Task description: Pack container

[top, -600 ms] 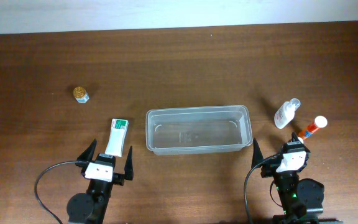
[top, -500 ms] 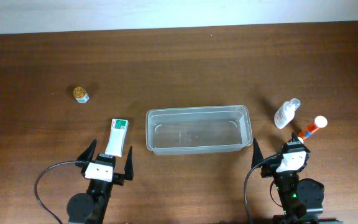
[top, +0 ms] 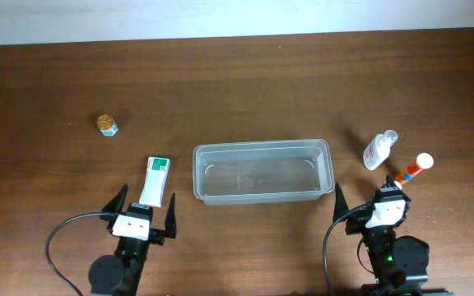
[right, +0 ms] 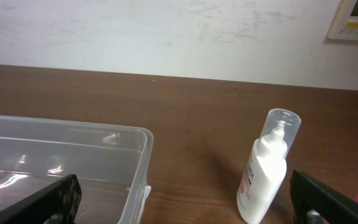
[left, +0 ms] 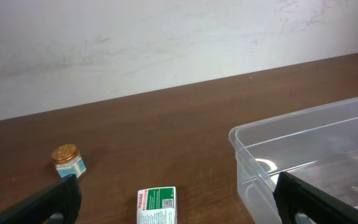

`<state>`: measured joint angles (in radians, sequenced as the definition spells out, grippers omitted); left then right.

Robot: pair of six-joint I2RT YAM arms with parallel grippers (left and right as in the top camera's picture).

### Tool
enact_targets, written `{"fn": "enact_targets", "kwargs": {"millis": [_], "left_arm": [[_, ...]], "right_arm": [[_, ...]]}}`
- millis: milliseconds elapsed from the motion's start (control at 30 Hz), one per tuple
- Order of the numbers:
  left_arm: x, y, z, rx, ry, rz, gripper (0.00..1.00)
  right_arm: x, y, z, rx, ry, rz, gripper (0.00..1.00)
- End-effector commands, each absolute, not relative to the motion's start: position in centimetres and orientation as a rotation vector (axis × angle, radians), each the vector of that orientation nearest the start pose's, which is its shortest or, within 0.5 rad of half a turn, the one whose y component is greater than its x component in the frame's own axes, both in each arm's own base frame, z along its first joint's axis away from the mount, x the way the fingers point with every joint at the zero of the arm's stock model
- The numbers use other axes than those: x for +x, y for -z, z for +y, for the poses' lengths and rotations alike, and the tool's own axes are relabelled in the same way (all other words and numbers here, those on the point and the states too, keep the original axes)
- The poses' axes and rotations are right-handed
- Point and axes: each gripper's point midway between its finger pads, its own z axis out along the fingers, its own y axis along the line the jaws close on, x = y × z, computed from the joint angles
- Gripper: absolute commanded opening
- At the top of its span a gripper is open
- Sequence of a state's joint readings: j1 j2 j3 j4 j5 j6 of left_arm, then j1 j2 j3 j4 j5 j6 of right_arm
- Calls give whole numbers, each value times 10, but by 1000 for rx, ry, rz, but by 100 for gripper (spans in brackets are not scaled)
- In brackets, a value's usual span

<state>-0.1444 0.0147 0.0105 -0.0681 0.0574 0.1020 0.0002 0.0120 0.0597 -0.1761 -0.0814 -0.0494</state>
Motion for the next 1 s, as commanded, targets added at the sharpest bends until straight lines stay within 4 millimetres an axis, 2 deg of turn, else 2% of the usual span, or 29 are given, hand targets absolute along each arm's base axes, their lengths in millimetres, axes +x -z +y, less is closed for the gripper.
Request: {"fn": "enact_targets", "kwargs": {"millis": [0, 400, 533, 633, 733, 800, 867, 967], "left_arm": [[241, -159, -49, 271, 88, 1619, 99], [241, -159, -48, 268, 85, 1620, 99], [241, -159, -48, 268, 85, 1619, 99], [241, -159, -48, 267, 85, 1617, 99], [241, -163, -43, 239, 70, 1623, 99], [241, -167, -24, 69, 58, 1666, 100], [238, -172, -14, -43, 76, 1703, 100], [237, -184, -13, -61, 82, 1753, 99]], "right_arm": [[241, -155, 15, -105, -39, 1695, 98], [244, -135, 14, -101, -41, 1783, 98], [244, -138, 14, -101, -40, 1776, 98], [244, -150, 9, -73, -19, 1759, 98], [242, -169, -5, 15, 23, 1740, 98], [240, -184, -13, 85, 36, 1751, 98], [241, -189, -13, 84, 39, 1799, 98], [248, -198, -13, 84, 43, 1900, 98]]}}
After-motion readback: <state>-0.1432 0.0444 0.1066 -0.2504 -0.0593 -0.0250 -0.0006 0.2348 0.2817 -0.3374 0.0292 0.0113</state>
